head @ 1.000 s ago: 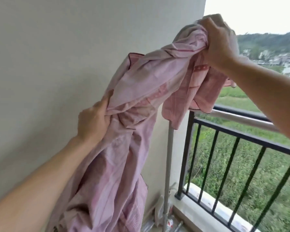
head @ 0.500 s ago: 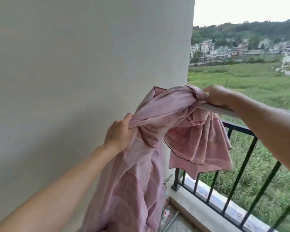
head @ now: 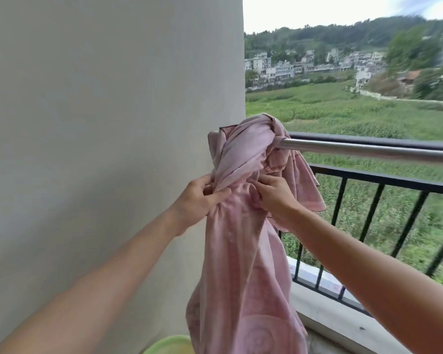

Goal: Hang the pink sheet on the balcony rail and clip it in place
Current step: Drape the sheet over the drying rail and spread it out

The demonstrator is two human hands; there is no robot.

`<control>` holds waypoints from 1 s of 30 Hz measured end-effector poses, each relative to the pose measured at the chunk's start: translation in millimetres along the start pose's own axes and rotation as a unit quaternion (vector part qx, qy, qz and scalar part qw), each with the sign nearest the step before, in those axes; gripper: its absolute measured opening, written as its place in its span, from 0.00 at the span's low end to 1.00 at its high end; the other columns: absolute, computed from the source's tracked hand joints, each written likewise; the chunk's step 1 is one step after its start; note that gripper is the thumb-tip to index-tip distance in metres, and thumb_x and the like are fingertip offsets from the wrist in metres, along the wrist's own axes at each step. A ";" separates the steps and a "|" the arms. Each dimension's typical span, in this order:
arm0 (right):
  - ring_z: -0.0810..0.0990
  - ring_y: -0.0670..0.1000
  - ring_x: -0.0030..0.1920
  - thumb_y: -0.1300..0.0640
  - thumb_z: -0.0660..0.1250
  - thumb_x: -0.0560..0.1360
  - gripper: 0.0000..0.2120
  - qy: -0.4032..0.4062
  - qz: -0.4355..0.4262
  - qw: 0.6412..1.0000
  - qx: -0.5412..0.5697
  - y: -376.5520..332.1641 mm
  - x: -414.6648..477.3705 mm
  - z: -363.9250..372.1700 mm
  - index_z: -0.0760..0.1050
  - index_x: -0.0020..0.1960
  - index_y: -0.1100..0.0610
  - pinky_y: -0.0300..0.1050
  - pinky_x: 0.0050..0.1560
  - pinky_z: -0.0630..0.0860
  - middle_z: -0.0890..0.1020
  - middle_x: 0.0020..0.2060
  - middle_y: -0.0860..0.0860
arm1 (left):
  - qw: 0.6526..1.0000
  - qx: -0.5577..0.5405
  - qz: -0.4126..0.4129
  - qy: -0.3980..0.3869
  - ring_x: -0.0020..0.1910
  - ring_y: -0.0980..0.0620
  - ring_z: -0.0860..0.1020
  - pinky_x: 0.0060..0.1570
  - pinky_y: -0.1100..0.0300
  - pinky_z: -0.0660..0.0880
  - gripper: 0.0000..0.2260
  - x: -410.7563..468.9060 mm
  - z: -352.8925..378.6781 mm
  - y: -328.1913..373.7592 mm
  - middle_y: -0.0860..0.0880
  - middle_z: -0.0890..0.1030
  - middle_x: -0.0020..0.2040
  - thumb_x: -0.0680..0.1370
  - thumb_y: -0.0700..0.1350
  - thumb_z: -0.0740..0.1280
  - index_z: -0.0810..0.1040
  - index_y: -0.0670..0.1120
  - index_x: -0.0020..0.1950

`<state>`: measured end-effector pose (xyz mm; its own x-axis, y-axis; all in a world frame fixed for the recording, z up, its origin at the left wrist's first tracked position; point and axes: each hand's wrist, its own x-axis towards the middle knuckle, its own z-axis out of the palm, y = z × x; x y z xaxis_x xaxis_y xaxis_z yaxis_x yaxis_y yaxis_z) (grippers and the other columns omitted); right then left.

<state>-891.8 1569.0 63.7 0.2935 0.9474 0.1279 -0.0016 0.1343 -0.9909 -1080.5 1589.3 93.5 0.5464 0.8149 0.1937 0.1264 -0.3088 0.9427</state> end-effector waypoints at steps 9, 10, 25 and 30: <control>0.76 0.51 0.29 0.53 0.63 0.81 0.15 0.047 -0.032 0.998 -0.001 -52.9 -40.4 -37.6 0.79 0.45 0.65 0.42 0.28 0.75 0.80 0.32 0.57 | 0.992 -0.071 -0.068 0.080 0.34 0.60 0.78 0.33 0.68 0.73 0.07 33.2 34.7 -9.6 0.57 0.82 0.36 0.78 0.44 0.68 0.76 0.48 0.55; 0.74 0.52 0.30 0.52 0.64 0.81 0.17 0.070 -0.071 0.991 -0.089 -58.0 -39.0 -43.4 0.79 0.42 0.64 0.45 0.31 0.73 0.79 0.32 0.57 | 0.991 -0.077 -0.050 0.097 0.35 0.56 0.80 0.32 0.67 0.74 0.03 38.2 39.5 -7.3 0.55 0.82 0.35 0.77 0.39 0.68 0.78 0.46 0.50; 0.80 0.58 0.45 0.57 0.64 0.76 0.05 0.357 -0.062 0.673 -0.644 -179.4 61.9 -268.0 0.78 0.45 0.56 0.48 0.45 0.75 0.82 0.44 0.58 | 0.878 0.353 0.129 0.297 0.52 0.35 0.77 0.41 0.53 0.65 0.11 162.8 52.9 98.7 0.37 0.80 0.53 0.81 0.49 0.59 0.72 0.42 0.54; 0.80 0.54 0.45 0.44 0.66 0.76 0.16 0.180 0.070 0.754 -0.627 -136.1 66.0 -272.6 0.82 0.47 0.56 0.47 0.49 0.78 0.84 0.47 0.53 | 0.888 0.365 0.075 0.268 0.54 0.36 0.78 0.48 0.49 0.71 0.08 201.1 92.4 73.3 0.38 0.81 0.54 0.79 0.45 0.61 0.75 0.42 0.52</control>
<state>-611.6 1534.0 195.8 0.6160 0.7555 0.2230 0.7827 -0.5551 -0.2817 -884.9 1685.2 176.5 0.1539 0.7941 0.5880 0.6963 -0.5094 0.5057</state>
